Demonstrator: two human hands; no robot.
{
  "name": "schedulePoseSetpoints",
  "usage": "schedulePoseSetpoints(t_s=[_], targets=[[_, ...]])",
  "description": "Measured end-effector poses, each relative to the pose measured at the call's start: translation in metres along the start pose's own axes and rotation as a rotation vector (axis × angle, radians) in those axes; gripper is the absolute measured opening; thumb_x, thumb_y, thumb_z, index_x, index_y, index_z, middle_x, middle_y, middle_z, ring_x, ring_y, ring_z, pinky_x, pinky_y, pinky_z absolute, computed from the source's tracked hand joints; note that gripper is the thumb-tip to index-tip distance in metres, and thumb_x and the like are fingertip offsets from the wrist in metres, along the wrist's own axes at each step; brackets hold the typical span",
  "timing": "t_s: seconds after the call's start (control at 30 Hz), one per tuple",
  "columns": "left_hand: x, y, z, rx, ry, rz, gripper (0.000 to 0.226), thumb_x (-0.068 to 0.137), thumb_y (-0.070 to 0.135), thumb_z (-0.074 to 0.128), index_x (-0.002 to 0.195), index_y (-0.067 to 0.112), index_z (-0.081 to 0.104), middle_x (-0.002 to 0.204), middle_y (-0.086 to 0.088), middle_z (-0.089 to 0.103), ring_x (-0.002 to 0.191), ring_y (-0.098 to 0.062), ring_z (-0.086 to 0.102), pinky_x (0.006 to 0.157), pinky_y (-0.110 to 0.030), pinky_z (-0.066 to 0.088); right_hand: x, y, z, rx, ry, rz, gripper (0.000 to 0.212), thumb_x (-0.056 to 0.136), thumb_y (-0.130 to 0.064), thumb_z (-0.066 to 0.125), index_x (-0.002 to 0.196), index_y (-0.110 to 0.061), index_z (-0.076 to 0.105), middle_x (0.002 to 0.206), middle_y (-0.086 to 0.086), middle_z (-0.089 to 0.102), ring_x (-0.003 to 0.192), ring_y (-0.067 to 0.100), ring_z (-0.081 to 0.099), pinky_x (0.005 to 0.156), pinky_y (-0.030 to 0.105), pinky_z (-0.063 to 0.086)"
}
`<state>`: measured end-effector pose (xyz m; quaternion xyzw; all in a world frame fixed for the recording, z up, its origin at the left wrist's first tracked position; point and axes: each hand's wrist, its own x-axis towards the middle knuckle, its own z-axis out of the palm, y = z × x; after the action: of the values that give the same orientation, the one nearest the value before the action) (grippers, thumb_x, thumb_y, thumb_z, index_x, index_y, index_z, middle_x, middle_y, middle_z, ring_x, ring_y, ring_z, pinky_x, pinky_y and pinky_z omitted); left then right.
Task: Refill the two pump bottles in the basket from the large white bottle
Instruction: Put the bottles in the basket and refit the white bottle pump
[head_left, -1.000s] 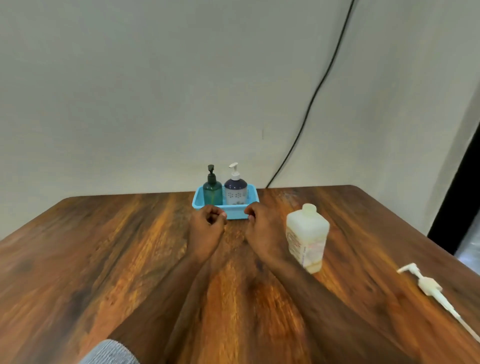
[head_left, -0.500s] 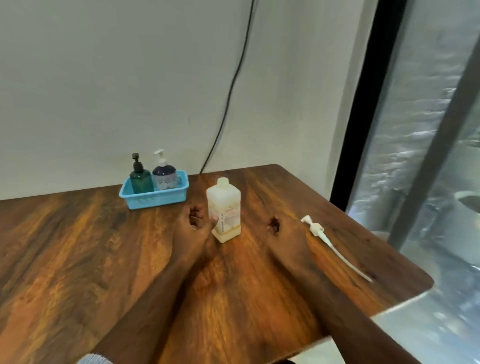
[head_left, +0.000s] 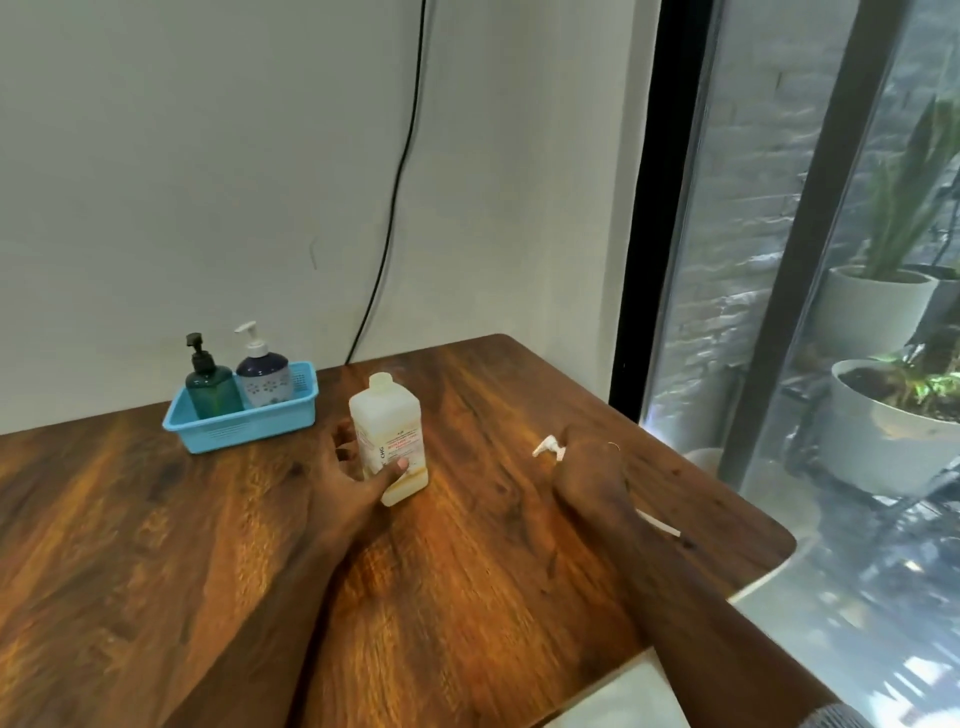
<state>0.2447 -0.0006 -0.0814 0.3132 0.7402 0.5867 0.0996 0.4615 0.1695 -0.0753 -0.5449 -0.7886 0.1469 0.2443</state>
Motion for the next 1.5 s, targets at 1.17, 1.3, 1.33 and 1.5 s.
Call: schedulePoseSetpoints(t_s=[1.17, 1.3, 1.33, 1.5], targets=[[0.03, -0.012, -0.052, 0.116, 0.217, 0.054, 0.071, 0.084, 0.015, 0.08, 0.145, 0.023, 0.045, 0.145, 0.001, 0.052, 0.135, -0.02, 0.049, 0.1, -0.029, 0.043, 0.029, -0.171, -0.004, 2.015, 0.138, -0.111, 0.025, 0.086, 0.0, 0.072, 0.107, -0.007, 0.06, 0.095, 0.013, 0.073, 0.087, 0.026, 0.07, 0.074, 0.04, 0.057], [0.033, -0.016, -0.05, 0.085, 0.203, 0.078, 0.069, 0.084, 0.015, 0.08, 0.143, 0.028, 0.046, 0.141, 0.005, 0.054, 0.131, -0.013, 0.05, 0.089, -0.019, 0.042, 0.026, -0.178, 0.006, 1.888, 0.088, -0.144, 0.027, 0.083, 0.0, 0.075, 0.106, -0.008, 0.062, 0.104, 0.02, 0.072, 0.094, 0.034, 0.069, 0.075, 0.042, 0.058], [0.033, -0.018, -0.049, 0.09, 0.181, 0.082, 0.07, 0.084, 0.017, 0.081, 0.144, 0.029, 0.046, 0.142, 0.006, 0.054, 0.132, -0.014, 0.05, 0.089, -0.018, 0.042, 0.025, -0.179, 0.01, 1.826, 0.073, -0.154, 0.028, 0.082, 0.0, 0.076, 0.105, -0.009, 0.063, 0.107, 0.02, 0.071, 0.095, 0.034, 0.069, 0.074, 0.041, 0.058], [0.031, -0.024, -0.043, 0.019, 0.094, 0.118, 0.081, 0.072, 0.033, 0.088, 0.141, 0.039, 0.047, 0.136, 0.019, 0.052, 0.126, 0.0, 0.048, 0.102, -0.034, 0.049, 0.018, -0.186, 0.036, 1.478, -0.073, -0.322, 0.03, 0.077, -0.006, 0.082, 0.098, -0.021, 0.066, 0.102, 0.008, 0.074, 0.096, 0.027, 0.072, 0.079, 0.045, 0.06]])
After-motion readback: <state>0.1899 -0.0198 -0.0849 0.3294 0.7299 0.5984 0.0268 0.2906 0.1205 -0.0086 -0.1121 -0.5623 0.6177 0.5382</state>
